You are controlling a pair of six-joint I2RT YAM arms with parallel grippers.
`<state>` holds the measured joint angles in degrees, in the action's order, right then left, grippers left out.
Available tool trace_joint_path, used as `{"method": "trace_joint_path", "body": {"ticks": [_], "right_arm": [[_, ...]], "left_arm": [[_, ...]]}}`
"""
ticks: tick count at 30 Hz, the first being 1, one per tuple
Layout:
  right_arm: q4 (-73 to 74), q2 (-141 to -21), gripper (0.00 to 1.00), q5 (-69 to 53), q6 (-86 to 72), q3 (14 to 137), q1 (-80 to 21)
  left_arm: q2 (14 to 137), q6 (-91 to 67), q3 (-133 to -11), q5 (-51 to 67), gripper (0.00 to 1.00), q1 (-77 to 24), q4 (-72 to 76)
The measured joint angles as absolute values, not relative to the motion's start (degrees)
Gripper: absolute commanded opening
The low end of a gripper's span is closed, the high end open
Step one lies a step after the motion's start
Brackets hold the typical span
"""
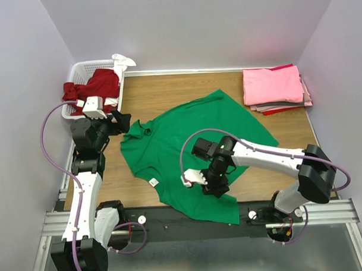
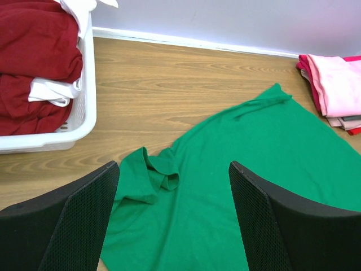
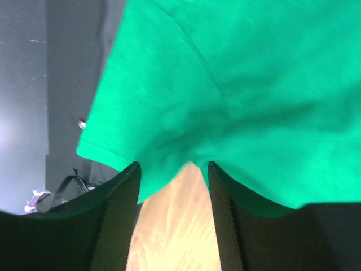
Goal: Fold and stack the t-shirts
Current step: Flatten the tshirt out
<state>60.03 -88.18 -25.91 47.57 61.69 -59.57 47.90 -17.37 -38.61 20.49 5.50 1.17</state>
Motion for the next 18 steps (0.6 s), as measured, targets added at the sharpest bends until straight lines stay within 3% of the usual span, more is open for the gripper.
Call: {"method": "trace_joint_path", "body": {"ticks": [5,9,13,18], "right_arm": [[59.6,-83.4,0.66,-24.6,46.3,61.7,-48.2],[55.9,-77.7,0.77,-24.5,43.3,61.8,-28.3],[50.1,-75.8,0.77,-24.5,40.4,61.7,-8.9],[44.9,-85.1,0.73,-24.2,37.8,62.0,10.3]], "left_arm": [[47.7,-17.2,-38.6,20.1,0.86,5.5,1.2],[47.4,-17.1,-38.6,20.1,0.86,5.5,1.2],[47.0,-17.1,-38.6,20.2,0.86,5.5,1.2],[47.0,-17.2,-38.6,20.2,0.86,5.5,1.3]]}}
